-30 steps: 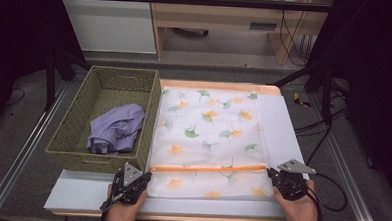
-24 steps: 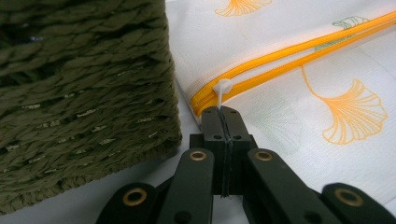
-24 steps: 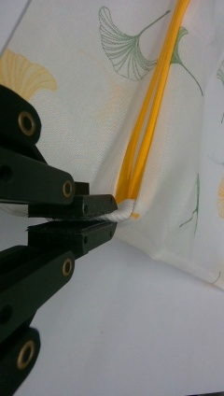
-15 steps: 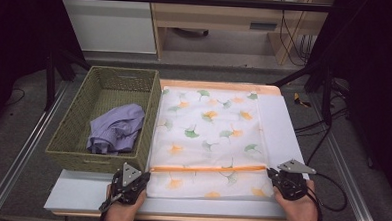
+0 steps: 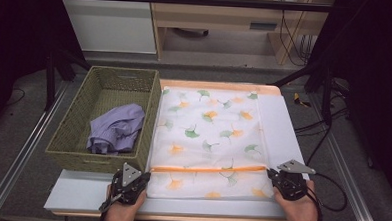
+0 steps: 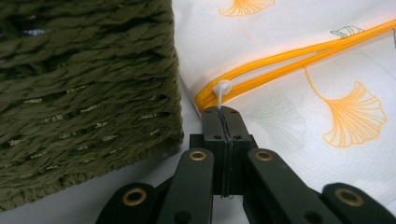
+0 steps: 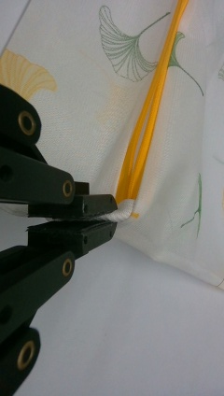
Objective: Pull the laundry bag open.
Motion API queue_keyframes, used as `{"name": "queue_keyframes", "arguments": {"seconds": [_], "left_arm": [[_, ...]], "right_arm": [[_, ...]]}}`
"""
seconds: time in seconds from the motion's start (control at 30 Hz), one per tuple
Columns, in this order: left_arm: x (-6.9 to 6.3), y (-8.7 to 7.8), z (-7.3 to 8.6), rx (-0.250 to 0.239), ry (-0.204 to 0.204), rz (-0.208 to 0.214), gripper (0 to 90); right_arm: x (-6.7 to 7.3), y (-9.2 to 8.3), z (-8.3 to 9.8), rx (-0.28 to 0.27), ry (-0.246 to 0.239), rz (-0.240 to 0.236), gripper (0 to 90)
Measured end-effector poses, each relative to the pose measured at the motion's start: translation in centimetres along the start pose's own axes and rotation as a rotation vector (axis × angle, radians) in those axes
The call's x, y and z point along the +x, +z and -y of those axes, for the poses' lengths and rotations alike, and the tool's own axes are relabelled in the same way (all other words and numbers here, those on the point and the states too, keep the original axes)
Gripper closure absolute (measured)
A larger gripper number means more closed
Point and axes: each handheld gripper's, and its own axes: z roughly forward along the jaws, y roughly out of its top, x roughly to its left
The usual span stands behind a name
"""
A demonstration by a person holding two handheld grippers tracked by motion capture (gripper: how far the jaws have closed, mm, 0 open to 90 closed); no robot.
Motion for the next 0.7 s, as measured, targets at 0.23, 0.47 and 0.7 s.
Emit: {"name": "queue_keyframes", "arguments": {"seconds": [0.23,0.47,0.7], "left_arm": [[0.04,0.03,0.01,-0.008,-0.012,0.0,90.0],[0.17,0.02,0.05,-0.014,-0.038,0.019,89.8],[0.15,0.11,0.05,-0.017,-0.05,0.023,89.8]], "right_arm": [[-0.04,0.08,0.11,0.002,0.011,-0.006,86.8],[-0.17,0.27,0.32,0.008,0.018,-0.013,86.3],[-0.25,0.44,0.57,0.014,0.022,-0.021,86.1]]}}
